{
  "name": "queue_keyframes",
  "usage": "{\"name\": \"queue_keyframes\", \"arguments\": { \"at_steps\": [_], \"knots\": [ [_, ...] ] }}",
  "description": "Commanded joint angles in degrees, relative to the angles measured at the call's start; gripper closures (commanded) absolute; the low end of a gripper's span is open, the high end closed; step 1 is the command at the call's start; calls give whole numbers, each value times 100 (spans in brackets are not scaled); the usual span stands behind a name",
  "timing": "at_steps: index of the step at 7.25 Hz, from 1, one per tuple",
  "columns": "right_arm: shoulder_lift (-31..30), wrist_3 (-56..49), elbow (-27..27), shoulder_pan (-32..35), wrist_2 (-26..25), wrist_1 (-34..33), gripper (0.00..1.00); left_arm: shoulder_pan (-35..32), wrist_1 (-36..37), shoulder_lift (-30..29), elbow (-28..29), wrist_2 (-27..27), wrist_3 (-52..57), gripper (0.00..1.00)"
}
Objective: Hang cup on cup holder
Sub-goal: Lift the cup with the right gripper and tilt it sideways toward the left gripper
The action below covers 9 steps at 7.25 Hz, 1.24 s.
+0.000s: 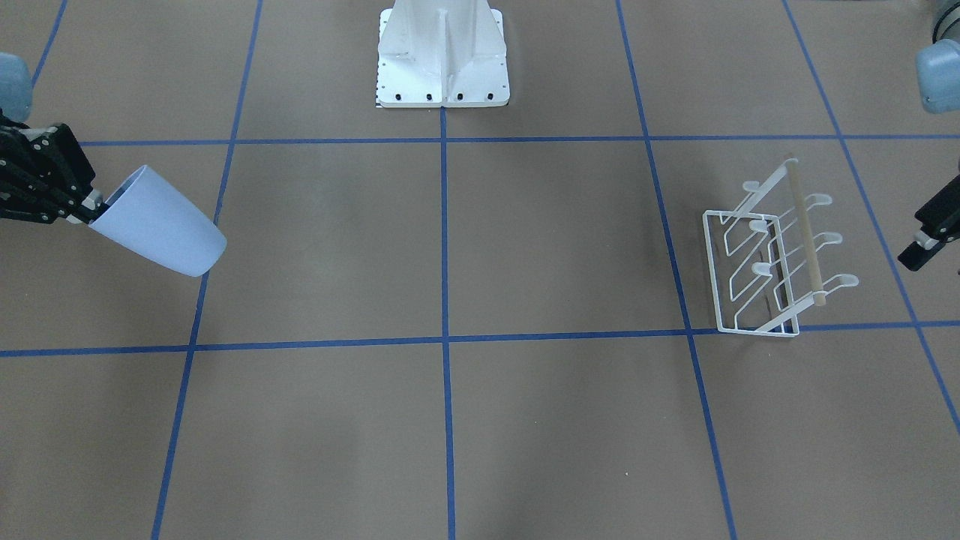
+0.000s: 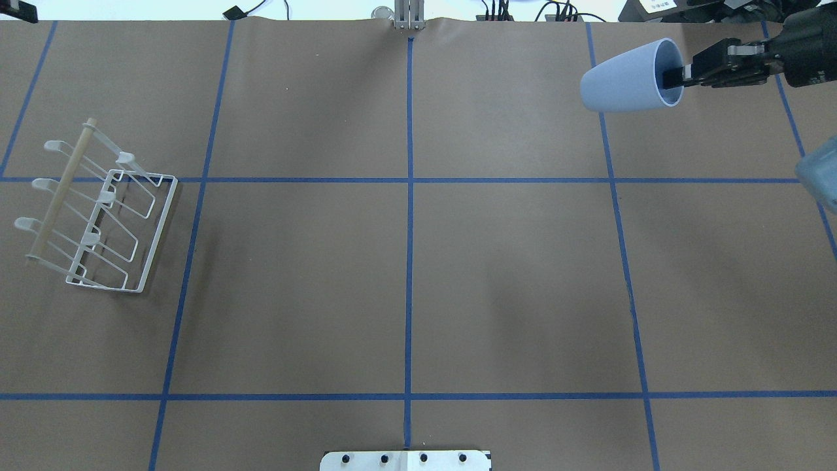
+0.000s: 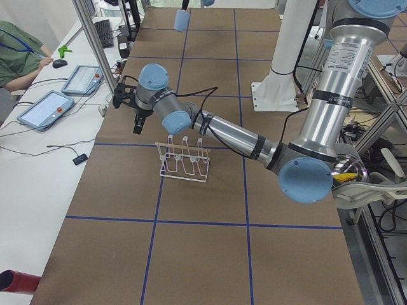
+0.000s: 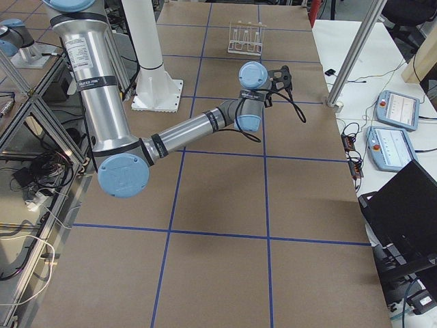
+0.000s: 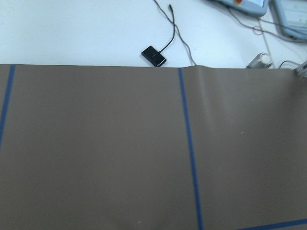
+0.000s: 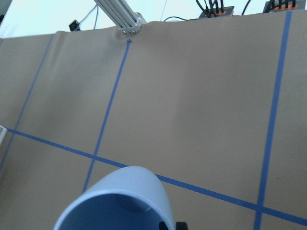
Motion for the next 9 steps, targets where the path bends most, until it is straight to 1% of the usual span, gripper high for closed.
{"name": "queue_keyframes", "arguments": {
  "at_steps": [1, 2, 3, 4, 5, 6, 7, 8, 9],
  "knots": [
    [-21, 1998, -38, -451, -645, 1815, 100, 693, -1289, -362, -42, 38, -2284, 2],
    [-64, 2520, -73, -671, -927, 2371, 100, 1019, -1992, -441, -33, 47, -3181, 3],
    [-13, 2908, -47, -864, -1182, 2759, 100, 1066, -2347, -668, -16, 47, -3991, 3],
    [-3, 3060, 49, -1249, -1637, 3068, 100, 1266, -2681, -871, -76, 47, -4765, 3],
    [-3, 3253, 67, -1740, -2181, 3584, 100, 1538, -3415, -907, -112, 99, -5442, 3],
    [-3, 3368, 84, -2154, -2639, 3955, 100, 1889, -4041, -916, -216, 648, -6110, 3],
    [14, 3360, 111, -2428, -2809, 4063, 100, 2423, -4473, -908, -357, 1306, -6665, 3],
    [136, 3360, 102, -2535, -2836, 4064, 100, 2985, -4530, -916, -593, 1922, -6993, 3],
    [242, 3360, 102, -2684, -2837, 4064, 100, 3731, -4530, -969, -796, 2780, -7048, 3]
  ]
}}
